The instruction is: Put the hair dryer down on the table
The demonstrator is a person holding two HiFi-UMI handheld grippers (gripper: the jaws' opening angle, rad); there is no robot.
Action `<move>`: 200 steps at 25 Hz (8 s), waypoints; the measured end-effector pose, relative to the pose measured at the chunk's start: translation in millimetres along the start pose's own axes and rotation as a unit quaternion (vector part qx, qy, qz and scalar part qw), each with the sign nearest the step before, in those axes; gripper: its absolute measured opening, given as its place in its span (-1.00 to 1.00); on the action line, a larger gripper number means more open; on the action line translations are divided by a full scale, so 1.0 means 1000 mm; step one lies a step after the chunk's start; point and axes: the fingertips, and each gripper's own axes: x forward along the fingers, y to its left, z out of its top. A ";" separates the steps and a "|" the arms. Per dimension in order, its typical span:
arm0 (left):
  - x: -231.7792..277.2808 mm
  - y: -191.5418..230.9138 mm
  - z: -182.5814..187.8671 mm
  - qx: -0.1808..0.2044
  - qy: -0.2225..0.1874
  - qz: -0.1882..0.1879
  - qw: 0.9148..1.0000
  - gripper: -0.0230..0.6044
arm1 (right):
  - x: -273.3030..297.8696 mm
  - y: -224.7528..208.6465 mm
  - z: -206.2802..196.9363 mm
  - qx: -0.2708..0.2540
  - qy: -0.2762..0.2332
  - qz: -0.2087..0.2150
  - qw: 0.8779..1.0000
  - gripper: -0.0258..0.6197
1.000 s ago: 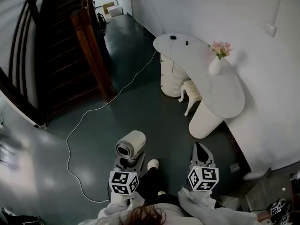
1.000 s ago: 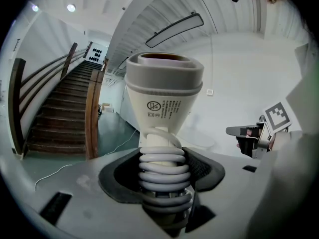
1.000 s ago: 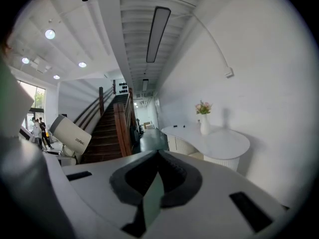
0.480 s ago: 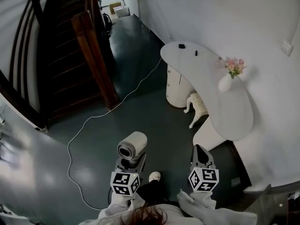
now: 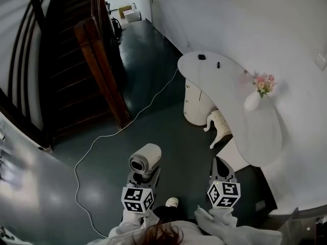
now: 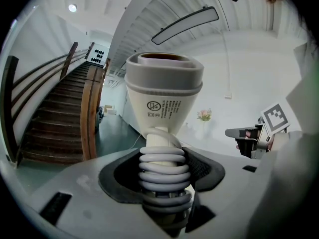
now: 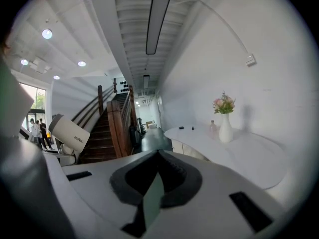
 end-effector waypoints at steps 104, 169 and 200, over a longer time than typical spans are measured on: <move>0.456 0.121 0.145 0.000 0.008 0.018 1.000 -0.15 | 0.466 -0.146 0.101 0.014 0.043 0.033 0.998 -0.77; 0.872 0.079 0.196 0.101 0.185 -0.252 0.945 -0.15 | 0.705 -0.284 0.142 0.089 0.107 -0.143 0.980 -0.77; 0.954 0.008 0.126 0.222 0.285 -0.282 0.889 -0.15 | 0.700 -0.305 0.101 0.150 0.147 -0.150 0.966 -0.77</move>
